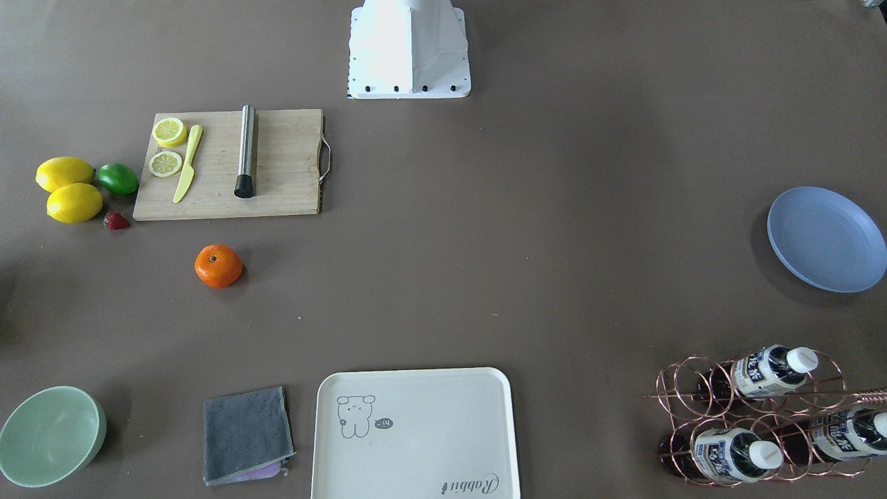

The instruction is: Pick orange to plate

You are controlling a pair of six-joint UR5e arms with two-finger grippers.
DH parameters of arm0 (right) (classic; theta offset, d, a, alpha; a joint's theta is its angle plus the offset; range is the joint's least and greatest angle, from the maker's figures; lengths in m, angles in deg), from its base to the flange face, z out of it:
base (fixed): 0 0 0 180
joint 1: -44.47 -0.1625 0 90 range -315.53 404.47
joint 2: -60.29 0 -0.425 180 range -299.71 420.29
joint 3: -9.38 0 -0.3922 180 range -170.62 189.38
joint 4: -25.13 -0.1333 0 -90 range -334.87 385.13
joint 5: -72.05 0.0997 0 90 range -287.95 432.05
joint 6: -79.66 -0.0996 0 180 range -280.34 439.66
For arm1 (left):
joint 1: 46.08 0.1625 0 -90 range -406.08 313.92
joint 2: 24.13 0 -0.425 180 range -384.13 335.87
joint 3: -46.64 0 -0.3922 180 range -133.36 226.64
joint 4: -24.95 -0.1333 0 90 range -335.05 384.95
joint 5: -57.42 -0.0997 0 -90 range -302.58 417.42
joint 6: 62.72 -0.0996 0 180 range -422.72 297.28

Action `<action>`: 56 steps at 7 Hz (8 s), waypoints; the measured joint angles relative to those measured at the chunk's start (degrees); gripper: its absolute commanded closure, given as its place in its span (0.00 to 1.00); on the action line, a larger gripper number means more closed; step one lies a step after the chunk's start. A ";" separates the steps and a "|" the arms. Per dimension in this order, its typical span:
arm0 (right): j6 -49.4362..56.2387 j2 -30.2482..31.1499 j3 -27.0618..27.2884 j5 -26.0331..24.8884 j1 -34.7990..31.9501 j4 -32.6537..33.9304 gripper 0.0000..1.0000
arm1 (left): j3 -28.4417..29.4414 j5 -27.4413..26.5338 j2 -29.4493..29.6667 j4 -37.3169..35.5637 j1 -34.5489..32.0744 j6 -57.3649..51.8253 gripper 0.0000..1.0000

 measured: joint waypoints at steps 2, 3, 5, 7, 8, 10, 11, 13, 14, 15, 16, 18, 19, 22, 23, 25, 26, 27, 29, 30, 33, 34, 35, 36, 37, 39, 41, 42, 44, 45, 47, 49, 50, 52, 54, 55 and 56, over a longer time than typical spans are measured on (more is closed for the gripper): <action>0.03 0.36 -0.44 1.17 0.07 -0.05 0.00 | 0.11 -1.12 -0.18 1.16 1.07 0.10 0.03; 0.07 0.54 -0.54 1.70 0.07 -0.11 0.00 | 0.37 -1.37 -0.58 1.55 1.41 0.10 0.02; 0.14 0.69 -0.84 1.98 0.08 -0.14 0.00 | 0.65 -1.30 -0.91 1.78 1.68 0.03 0.02; 0.18 0.75 -1.36 1.97 0.08 -0.14 0.00 | 0.47 -1.14 -0.93 1.94 1.67 0.04 0.02; 0.17 0.76 -1.47 2.01 0.08 -0.14 0.00 | 0.22 -1.04 -1.05 2.24 1.66 0.06 0.03; 0.19 1.16 -1.33 2.11 0.08 -0.14 0.00 | 0.05 -0.98 -1.27 2.52 1.68 0.24 0.03; 0.19 1.63 -1.28 2.14 0.08 -0.14 0.00 | -0.03 -0.97 -1.27 2.61 1.73 0.26 0.03; 0.36 3.42 0.38 2.51 -0.07 -0.14 0.00 | -0.25 -0.93 -1.26 2.71 1.76 0.14 0.03; 0.35 4.22 1.02 3.17 -0.08 -0.14 0.00 | -0.26 -0.93 -1.26 2.75 1.76 0.12 0.03; 0.33 4.94 1.32 4.13 -0.09 -0.16 0.00 | -0.27 -0.90 -1.27 2.76 1.76 0.15 0.03; 0.32 5.35 1.51 4.64 -0.10 -0.20 0.00 | -0.17 -0.39 -1.28 2.67 1.76 0.21 0.03; 0.32 5.35 1.59 4.68 -0.10 -0.25 0.00 | 0.02 1.37 -1.35 2.55 1.73 0.48 0.03; 0.32 5.30 1.57 4.56 -0.10 -0.29 0.00 | 0.13 1.48 -1.37 2.55 1.69 0.61 0.02; 0.24 5.30 1.30 4.82 -0.10 -1.77 0.00 | 1.02 1.41 -1.42 2.51 1.30 0.78 0.02; 0.30 5.42 1.16 4.89 -0.08 -2.51 0.00 | 1.03 1.46 -1.57 2.46 1.10 0.77 0.02; 0.54 5.77 1.08 4.97 -0.02 -3.09 0.00 | 1.13 1.79 -2.26 2.33 0.74 0.65 0.03; 0.44 5.89 1.28 4.98 -0.02 -3.17 0.00 | 1.85 1.76 -2.71 2.64 0.70 0.32 0.03; 0.27 5.92 1.60 4.98 -0.01 -3.20 0.00 | 5.29 1.58 -2.16 4.46 0.72 -0.33 0.03; 0.06 5.78 1.78 4.94 0.09 -3.22 0.00 | 21.24 1.54 2.95 15.26 0.87 -1.04 0.03; 0.00 5.51 1.81 4.96 0.24 -3.20 0.00 | 30.35 1.49 5.91 22.67 1.02 -0.71 0.03; -2.22 4.15 1.57 5.25 3.07 -3.19 0.00 | 44.96 1.13 9.79 35.96 3.29 1.83 0.04; -3.10 3.58 1.49 5.33 4.28 -3.21 0.00 | 46.60 1.05 9.88 38.09 4.09 2.66 0.05; -3.48 3.07 1.40 5.54 5.12 -3.22 0.00 | 47.74 1.00 9.89 39.41 4.96 3.06 0.08; -3.64 2.83 1.34 5.92 5.70 -3.22 0.00 | 48.38 0.98 9.91 39.94 5.53 3.19 0.08; -3.86 2.75 1.31 6.32 6.15 -3.22 0.00 | 48.90 0.97 9.91 40.13 5.86 3.23 0.10; -4.59 2.71 1.20 6.66 6.89 -3.22 0.00 | 49.80 0.96 9.91 40.47 6.94 3.31 0.16; -4.76 2.70 1.07 6.66 7.30 -3.26 0.00 | 50.13 0.97 9.91 40.79 8.16 4.30 0.46; -4.77 2.70 1.04 6.65 7.33 -3.24 0.00 | 50.27 0.97 9.91 40.96 8.55 4.72 0.73; -4.78 2.68 1.03 6.65 7.43 -3.24 0.00 | 50.36 0.96 10.04 41.15 8.84 5.31 1.00; -5.13 2.37 1.10 6.67 7.45 -3.28 0.00 | 49.94 0.98 10.19 41.22 8.86 6.07 1.00; -7.82 -0.04 1.78 6.75 7.45 -3.31 0.00 | 44.67 1.25 10.31 40.99 8.88 12.57 1.00; -15.39 -4.78 2.84 7.11 9.27 -3.35 0.00 | 34.58 3.77 10.14 40.68 9.54 27.01 1.00; -21.85 -7.20 3.61 7.19 12.13 -4.17 0.00 | 28.21 4.47 9.98 40.64 11.74 36.65 1.00; -39.79 -10.18 4.04 6.48 20.69 -12.63 0.00 | 15.67 0.23 10.56 38.29 22.06 54.72 1.00; -56.44 -11.59 3.76 1.19 30.89 -22.38 0.00 | 6.43 -8.25 17.36 28.74 34.95 70.67 1.00; -62.00 -12.70 3.33 -1.46 35.20 -24.59 0.00 | 5.14 -13.21 22.10 25.14 41.31 77.46 1.00; -66.12 -14.04 2.87 -3.79 38.52 -25.52 0.00 | 4.67 -17.45 25.93 22.56 46.54 82.36 1.00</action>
